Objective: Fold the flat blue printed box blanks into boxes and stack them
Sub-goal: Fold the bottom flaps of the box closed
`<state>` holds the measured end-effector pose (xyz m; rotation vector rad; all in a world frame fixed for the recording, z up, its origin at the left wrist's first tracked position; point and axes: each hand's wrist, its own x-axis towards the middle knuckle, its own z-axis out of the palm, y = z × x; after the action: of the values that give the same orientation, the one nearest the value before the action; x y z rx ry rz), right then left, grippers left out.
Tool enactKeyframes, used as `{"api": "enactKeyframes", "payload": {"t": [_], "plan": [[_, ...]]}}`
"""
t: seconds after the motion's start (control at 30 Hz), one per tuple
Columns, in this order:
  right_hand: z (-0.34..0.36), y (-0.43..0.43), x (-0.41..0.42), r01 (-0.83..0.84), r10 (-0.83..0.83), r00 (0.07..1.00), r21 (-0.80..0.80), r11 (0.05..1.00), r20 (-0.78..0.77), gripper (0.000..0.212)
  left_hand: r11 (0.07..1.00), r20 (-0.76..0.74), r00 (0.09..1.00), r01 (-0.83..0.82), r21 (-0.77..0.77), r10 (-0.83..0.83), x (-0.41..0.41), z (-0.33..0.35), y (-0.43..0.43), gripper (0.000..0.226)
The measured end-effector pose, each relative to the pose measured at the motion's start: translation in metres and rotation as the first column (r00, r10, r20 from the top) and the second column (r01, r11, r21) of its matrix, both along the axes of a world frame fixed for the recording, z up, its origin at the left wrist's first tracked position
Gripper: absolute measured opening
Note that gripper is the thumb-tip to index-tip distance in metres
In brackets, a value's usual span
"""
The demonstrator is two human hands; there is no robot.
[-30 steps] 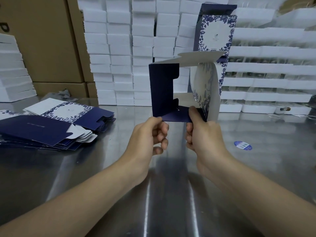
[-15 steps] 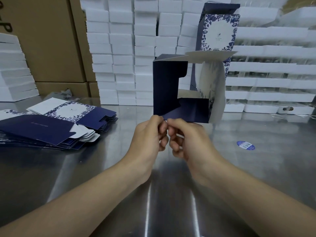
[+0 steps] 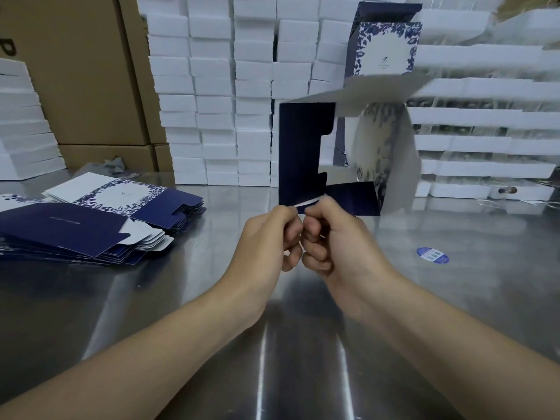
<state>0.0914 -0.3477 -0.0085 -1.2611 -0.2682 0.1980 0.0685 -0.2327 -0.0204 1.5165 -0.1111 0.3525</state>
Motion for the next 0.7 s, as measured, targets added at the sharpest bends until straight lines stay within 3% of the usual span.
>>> {"api": "enactKeyframes", "payload": {"t": [0.13,0.27,0.53,0.7], "plan": [[-0.0002,-0.0013,0.001,-0.044,0.046,0.998,-0.056,0.997,0.039,0.037,0.996,-0.055,0.997,0.058,-0.067,-0.061,-0.0004,0.0003,0.0027,0.037],[0.0009,-0.0059,0.0042,-0.042,0.047,0.999,-0.147,0.988,0.028,0.032,0.994,-0.072,0.996,0.036,-0.107,-0.044,0.0013,0.0007,0.0033,0.048],[0.002,-0.0067,0.0065,-0.025,0.024,0.999,-0.009,1.0,-0.028,0.042,0.99,-0.097,0.995,-0.002,-0.138,-0.012,0.0035,-0.0006,0.0068,0.047],[0.0015,-0.0059,0.0062,-0.094,0.096,0.995,-0.082,0.992,0.023,0.033,0.991,-0.076,0.991,0.104,-0.083,-0.11,-0.0009,0.0008,0.0047,0.047]]}}
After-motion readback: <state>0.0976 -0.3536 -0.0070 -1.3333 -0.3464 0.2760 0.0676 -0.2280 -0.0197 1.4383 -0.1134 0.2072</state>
